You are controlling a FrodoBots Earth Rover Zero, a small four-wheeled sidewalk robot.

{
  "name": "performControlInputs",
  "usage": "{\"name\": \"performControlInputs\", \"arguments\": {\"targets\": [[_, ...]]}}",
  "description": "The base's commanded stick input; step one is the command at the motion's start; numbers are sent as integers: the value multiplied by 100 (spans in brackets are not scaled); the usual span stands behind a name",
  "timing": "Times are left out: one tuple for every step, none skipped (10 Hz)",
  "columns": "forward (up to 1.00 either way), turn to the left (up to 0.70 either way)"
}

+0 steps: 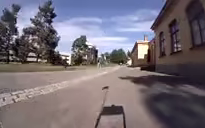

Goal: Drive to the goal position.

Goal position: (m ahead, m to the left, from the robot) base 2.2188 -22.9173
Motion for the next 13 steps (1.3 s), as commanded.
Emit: {"name": "performControlInputs", "arguments": {"targets": [[0, 0], [0, 0], [0, 0], [0, 0], [0, 0], [0, 0], [0, 0], [0, 0], [6, 0], [52, 0], [60, 0], [60, 0], [60, 0]]}}
